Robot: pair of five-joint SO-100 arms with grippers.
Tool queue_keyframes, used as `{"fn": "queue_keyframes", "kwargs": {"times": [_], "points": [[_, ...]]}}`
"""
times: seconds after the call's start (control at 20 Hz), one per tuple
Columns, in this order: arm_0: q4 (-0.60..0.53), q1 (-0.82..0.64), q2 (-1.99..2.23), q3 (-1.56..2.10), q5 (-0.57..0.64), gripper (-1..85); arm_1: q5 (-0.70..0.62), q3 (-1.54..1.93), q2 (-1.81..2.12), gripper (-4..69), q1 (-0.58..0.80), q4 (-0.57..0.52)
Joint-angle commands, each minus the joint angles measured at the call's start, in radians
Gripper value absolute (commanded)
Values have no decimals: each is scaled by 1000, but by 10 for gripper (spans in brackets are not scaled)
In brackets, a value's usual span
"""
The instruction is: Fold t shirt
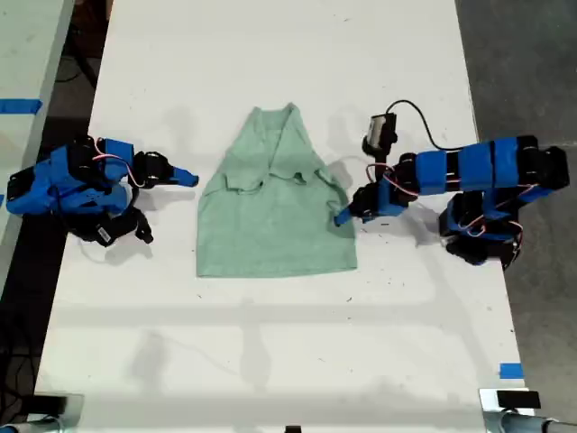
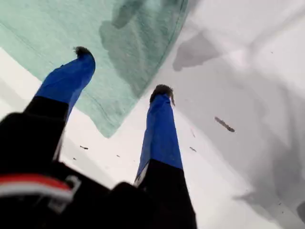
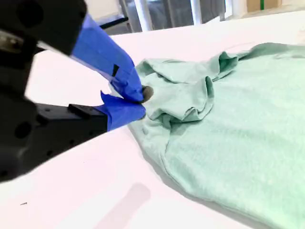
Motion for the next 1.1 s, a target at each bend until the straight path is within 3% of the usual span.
{"fn": "queue_keyframes", "kwargs": {"times": [0.0,0.25,0.55,0.8,1.05], "points": [[-11,2,8,-9,-6,0,-11,-117,-112,241,-6,-18],[-11,3,8,-9,-6,0,-51,-77,-192,216,12,-44],[-11,3,8,-9,-6,0,11,-20,-175,21,20,35],[-11,3,8,-9,-6,0,32,-112,-101,11,9,126],[-11,2,8,-9,-6,0,-150,-407,-104,10,-26,115]]}}
